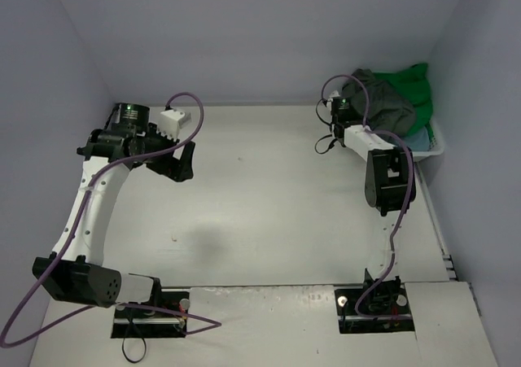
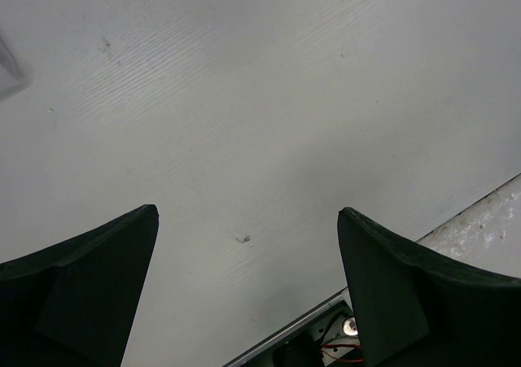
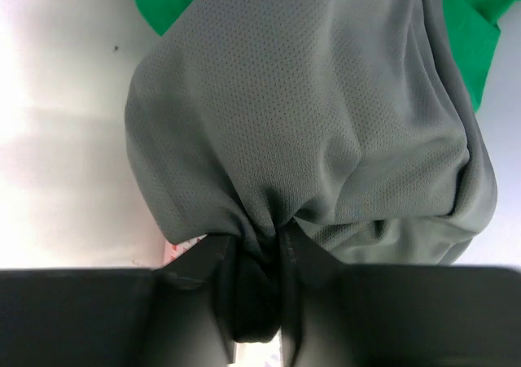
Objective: Fold and stack the t-shirts
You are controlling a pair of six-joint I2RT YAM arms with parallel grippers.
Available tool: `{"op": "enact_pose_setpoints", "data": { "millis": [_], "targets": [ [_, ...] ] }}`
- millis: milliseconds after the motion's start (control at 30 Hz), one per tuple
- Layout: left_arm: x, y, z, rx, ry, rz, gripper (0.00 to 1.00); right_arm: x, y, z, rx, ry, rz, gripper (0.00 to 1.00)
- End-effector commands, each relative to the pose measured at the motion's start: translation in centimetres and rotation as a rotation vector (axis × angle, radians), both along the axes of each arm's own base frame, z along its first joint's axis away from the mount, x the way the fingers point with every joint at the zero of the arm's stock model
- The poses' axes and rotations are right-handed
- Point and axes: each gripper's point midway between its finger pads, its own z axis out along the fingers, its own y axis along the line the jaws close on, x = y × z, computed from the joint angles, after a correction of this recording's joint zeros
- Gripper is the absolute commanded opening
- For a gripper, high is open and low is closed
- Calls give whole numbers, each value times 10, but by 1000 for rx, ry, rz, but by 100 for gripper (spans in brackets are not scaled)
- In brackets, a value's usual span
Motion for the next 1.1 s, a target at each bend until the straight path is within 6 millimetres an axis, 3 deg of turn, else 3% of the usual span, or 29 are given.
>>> {"op": "enact_pose_setpoints", "data": {
  "millis": [0,33,167,267,500,567,600,700,767,967,1067],
  "targets": [
    [4,-1,15,-29,-70,-9,85,10,1,10,49,-37,16,8],
    [4,-1,16,-31,-73,-8,85,10,2,13,57,-41,18,0],
    [3,1,17,-41,-71,1,85,6,6,30,115,-48,36,0],
    [3,3,19,-51,-79,12,85,1,12,61,158,-85,67,0],
    [0,7,17,-66,-83,32,85,-13,27,162,233,-201,155,0],
    [-1,8,16,-72,-80,36,85,-16,27,173,219,-202,153,0],
    [-2,9,15,-76,-78,37,85,-16,27,176,214,-203,158,7],
    [-3,10,15,-83,-77,41,85,-17,26,176,208,-197,161,17],
    [-4,10,15,-85,-81,44,85,-17,26,166,209,-173,159,19],
    [-6,11,16,-89,-81,49,85,-16,30,124,237,-98,149,1],
    [-7,11,17,-91,-79,49,85,-16,34,107,262,-69,152,1]
  ]
}}
